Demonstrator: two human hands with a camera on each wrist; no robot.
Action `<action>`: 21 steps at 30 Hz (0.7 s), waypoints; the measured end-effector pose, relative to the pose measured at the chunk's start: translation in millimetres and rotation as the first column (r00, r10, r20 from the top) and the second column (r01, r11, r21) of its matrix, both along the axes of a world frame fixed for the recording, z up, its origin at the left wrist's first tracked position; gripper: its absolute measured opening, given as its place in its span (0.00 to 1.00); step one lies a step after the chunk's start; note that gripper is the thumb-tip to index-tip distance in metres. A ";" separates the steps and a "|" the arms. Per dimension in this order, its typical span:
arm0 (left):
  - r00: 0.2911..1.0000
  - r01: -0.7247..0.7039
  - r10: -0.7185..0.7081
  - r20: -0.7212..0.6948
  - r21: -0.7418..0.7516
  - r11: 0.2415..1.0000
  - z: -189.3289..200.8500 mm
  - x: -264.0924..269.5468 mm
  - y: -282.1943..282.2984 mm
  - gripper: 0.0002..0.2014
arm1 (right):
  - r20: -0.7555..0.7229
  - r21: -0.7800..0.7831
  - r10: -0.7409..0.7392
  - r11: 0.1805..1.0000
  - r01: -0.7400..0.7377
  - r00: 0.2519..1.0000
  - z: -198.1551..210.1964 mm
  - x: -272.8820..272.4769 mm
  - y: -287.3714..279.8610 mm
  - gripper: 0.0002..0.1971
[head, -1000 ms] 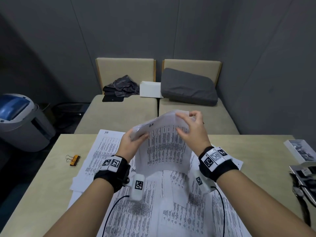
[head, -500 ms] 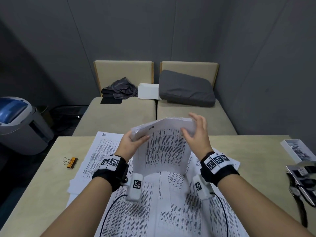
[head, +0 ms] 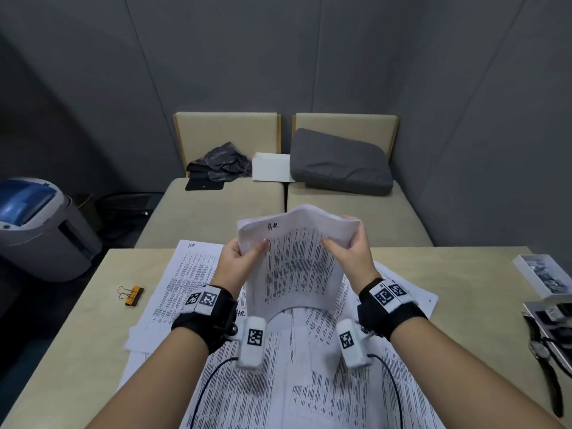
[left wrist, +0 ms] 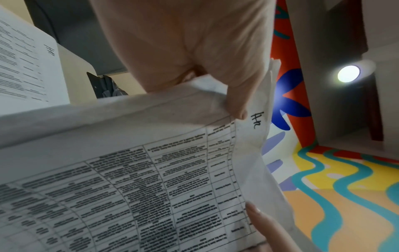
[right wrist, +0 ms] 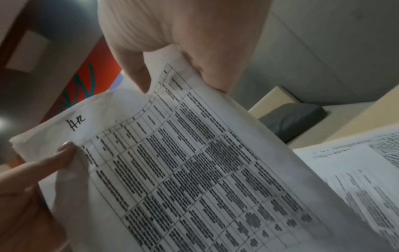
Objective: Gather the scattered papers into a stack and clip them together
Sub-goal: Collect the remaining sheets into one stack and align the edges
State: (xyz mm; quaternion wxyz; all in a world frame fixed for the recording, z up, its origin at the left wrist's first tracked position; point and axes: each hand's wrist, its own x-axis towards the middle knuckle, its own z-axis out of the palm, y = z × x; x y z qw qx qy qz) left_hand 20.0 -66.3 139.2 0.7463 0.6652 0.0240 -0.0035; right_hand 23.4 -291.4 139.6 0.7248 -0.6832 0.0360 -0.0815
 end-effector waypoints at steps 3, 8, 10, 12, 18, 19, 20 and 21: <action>1.000 0.008 -0.007 0.020 -0.008 1.000 0.8 -0.5 3.2 0.15 | -0.005 0.023 -0.013 1.000 0.013 1.000 -3.3 -0.7 -1.3 0.26; 0.999 -0.042 0.043 -0.014 0.063 0.997 -25.4 -6.9 9.7 0.20 | -0.233 -0.007 0.111 0.993 -0.116 0.966 -33.8 -4.5 3.8 0.33; 0.996 -0.093 0.094 -0.006 0.057 0.994 -23.1 -7.4 6.3 0.19 | -0.256 -0.009 0.094 0.995 -0.100 0.962 -37.4 -2.5 8.8 0.31; 0.994 -0.112 0.112 0.002 0.032 0.993 -14.4 -5.6 3.4 0.17 | -0.214 0.007 0.027 1.000 -0.026 0.976 -34.4 1.0 10.4 0.26; 0.992 -0.123 0.123 0.003 0.067 0.990 -33.3 -2.2 16.3 0.22 | -0.235 0.091 0.060 0.995 -0.040 0.970 -47.0 -0.3 6.0 0.30; 0.992 -0.119 0.122 -0.025 0.105 0.987 -42.2 -3.8 17.4 0.23 | -0.276 0.065 0.084 0.996 -0.068 0.958 -54.8 -2.1 7.6 0.28; 0.992 -0.103 0.111 -0.054 0.141 0.985 -51.3 -5.6 17.3 0.24 | -0.312 0.049 0.101 0.995 -0.090 0.945 -62.4 -4.5 9.7 0.26; 0.992 -0.072 0.090 -0.088 0.189 0.979 -60.0 -7.0 15.9 0.24 | -0.337 0.046 0.109 0.994 -0.100 0.935 -69.8 -6.6 11.7 0.25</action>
